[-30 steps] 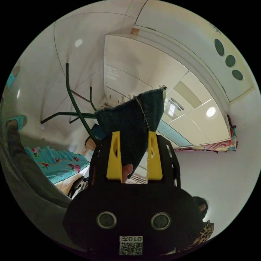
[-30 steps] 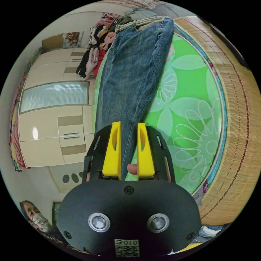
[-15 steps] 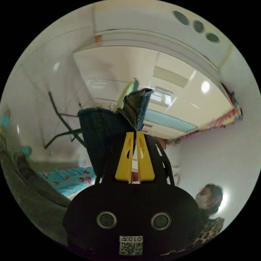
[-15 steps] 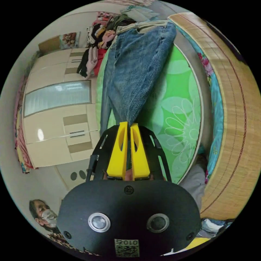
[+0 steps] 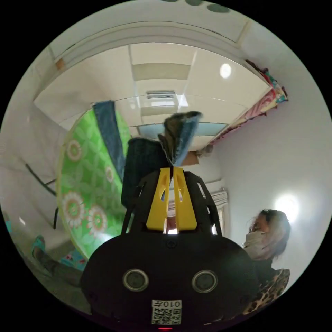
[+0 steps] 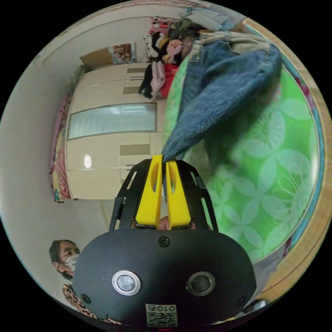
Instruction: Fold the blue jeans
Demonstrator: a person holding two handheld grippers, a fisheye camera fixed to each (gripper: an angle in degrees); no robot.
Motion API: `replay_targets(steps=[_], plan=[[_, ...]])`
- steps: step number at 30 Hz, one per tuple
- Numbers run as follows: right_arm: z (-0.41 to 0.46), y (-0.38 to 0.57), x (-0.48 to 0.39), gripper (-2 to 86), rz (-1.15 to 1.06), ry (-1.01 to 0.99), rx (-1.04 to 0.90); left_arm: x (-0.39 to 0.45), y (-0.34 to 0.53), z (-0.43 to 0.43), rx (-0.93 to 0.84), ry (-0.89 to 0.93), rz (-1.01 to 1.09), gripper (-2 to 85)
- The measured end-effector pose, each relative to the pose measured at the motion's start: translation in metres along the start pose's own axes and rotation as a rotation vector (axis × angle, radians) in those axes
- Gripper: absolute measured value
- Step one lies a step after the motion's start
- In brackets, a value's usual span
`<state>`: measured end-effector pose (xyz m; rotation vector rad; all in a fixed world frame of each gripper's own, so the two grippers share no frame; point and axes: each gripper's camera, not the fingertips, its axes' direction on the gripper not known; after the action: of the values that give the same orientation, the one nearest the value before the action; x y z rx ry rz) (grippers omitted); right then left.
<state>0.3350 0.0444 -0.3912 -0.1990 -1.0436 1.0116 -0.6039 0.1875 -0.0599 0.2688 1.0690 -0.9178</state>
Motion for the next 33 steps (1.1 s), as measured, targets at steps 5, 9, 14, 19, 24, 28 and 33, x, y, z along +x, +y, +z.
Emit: replay_targets(steps=[5,9,14,19,24,28,33], plan=[[0.011,0.014,0.059,3.4,0.145,-0.037,0.019,-0.118,0.01,-0.038,0.059,-0.019,-0.321,0.1],[0.013,0.01,0.048,3.6,0.072,-0.077,-0.003,-0.083,0.0,-0.029,-0.002,-0.006,-0.248,0.2],[0.015,0.0,0.021,3.6,-0.034,0.009,-0.041,0.045,-0.02,0.01,-0.149,-0.049,0.115,0.1],[0.042,0.0,0.046,3.7,0.089,-0.017,-0.043,-0.012,-0.066,0.025,-0.092,-0.17,-0.03,0.1],[0.059,0.028,0.04,3.8,0.004,0.043,-0.092,-0.082,-0.062,0.011,-0.059,0.015,-0.226,0.3],[0.078,0.045,0.026,3.3,-0.104,0.049,-0.12,-0.11,-0.05,-0.022,-0.016,0.017,-0.27,0.5],[0.175,0.07,-0.011,3.7,-0.255,0.068,-0.393,-0.151,-0.007,-0.082,0.209,0.02,-0.385,0.9]])
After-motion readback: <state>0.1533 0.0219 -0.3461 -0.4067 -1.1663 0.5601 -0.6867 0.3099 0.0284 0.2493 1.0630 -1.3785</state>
